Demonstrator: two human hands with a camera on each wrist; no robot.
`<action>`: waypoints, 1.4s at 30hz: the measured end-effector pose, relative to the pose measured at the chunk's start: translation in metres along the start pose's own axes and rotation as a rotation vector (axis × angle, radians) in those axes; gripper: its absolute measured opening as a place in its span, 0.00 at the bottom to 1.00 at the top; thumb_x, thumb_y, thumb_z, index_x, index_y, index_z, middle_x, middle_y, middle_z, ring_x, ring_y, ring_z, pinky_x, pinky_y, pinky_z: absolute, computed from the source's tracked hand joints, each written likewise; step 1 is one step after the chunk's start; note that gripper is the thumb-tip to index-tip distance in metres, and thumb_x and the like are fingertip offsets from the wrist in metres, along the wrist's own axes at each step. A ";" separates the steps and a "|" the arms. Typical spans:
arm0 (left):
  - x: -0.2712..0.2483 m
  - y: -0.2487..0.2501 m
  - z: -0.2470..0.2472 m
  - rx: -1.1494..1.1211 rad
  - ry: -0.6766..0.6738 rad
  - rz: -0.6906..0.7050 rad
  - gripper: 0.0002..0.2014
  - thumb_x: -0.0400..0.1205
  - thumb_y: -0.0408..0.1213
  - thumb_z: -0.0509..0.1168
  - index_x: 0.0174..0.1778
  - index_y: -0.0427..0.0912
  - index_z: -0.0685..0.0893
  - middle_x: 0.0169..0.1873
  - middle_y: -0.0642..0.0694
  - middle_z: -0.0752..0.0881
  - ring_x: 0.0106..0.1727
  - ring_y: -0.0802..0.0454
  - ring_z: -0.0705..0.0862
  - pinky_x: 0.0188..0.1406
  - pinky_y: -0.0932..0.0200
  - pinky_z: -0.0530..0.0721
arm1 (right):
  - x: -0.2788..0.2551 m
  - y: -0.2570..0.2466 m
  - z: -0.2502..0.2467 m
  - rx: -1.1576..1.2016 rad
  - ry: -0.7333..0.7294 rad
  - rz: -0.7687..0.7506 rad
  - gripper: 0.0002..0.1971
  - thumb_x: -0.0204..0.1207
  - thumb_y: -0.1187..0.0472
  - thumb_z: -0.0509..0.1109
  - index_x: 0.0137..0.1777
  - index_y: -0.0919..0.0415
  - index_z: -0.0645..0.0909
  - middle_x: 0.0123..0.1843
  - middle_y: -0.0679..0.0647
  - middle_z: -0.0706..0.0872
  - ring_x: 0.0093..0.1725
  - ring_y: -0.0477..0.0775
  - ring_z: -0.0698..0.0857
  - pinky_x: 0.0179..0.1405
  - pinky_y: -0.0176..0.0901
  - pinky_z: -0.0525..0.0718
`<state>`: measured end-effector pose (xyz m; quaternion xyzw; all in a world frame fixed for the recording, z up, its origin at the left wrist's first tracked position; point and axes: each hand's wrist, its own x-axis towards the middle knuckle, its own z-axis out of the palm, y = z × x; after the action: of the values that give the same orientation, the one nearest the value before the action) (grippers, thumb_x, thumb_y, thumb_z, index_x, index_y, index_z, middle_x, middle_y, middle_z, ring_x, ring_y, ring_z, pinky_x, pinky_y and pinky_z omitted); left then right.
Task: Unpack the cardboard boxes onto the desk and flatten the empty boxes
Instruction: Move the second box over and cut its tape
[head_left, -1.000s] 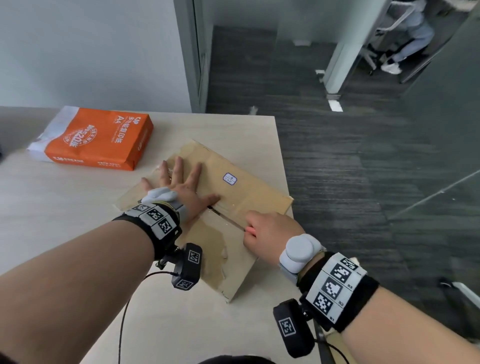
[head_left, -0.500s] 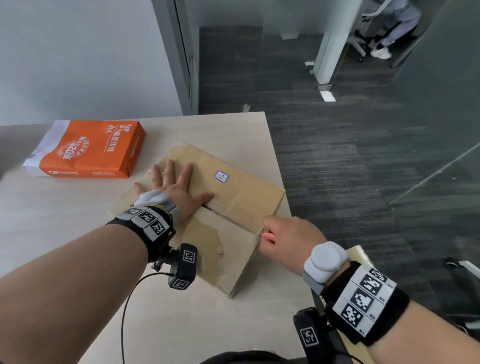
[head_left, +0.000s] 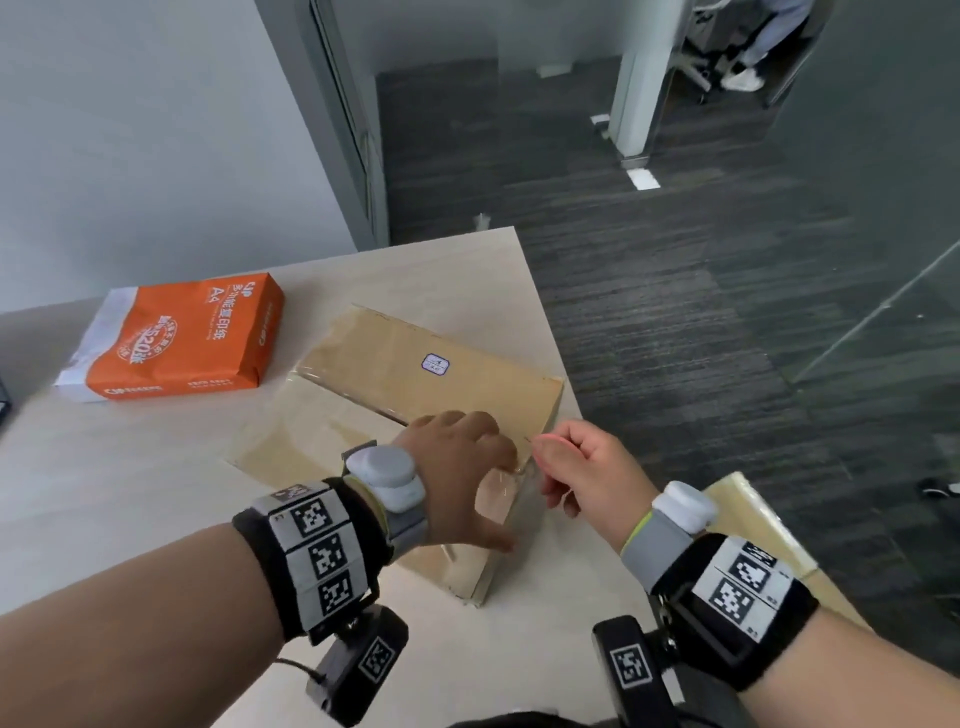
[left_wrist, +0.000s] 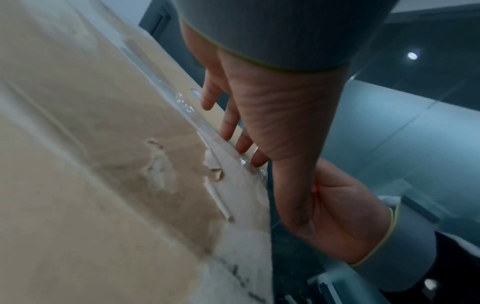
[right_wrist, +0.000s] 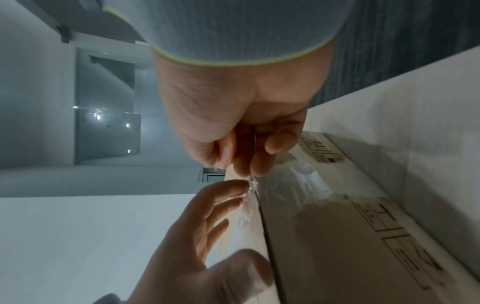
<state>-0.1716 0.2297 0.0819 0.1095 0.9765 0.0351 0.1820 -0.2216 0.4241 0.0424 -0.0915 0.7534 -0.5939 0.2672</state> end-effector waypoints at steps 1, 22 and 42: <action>-0.002 0.001 0.001 0.020 -0.024 0.003 0.42 0.62 0.80 0.66 0.71 0.65 0.75 0.70 0.60 0.74 0.68 0.52 0.78 0.73 0.49 0.73 | -0.002 0.003 0.001 0.020 -0.014 0.009 0.13 0.85 0.56 0.68 0.44 0.66 0.79 0.32 0.55 0.85 0.32 0.54 0.84 0.29 0.48 0.76; 0.041 0.023 0.005 -0.018 -0.034 -0.155 0.44 0.56 0.80 0.70 0.62 0.57 0.73 0.56 0.57 0.86 0.57 0.49 0.86 0.68 0.47 0.68 | 0.006 0.014 -0.021 -0.058 0.102 0.089 0.12 0.81 0.57 0.68 0.35 0.58 0.79 0.28 0.49 0.82 0.26 0.49 0.72 0.33 0.45 0.73; 0.038 0.023 0.000 -0.074 -0.068 -0.185 0.47 0.55 0.83 0.60 0.67 0.62 0.72 0.61 0.60 0.84 0.60 0.49 0.85 0.61 0.50 0.75 | 0.004 0.013 -0.022 -0.147 -0.116 0.121 0.12 0.78 0.62 0.69 0.33 0.59 0.78 0.26 0.53 0.78 0.22 0.47 0.69 0.23 0.36 0.68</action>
<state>-0.2016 0.2608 0.0716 0.0132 0.9738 0.0507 0.2213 -0.2335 0.4442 0.0318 -0.0994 0.7824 -0.5133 0.3383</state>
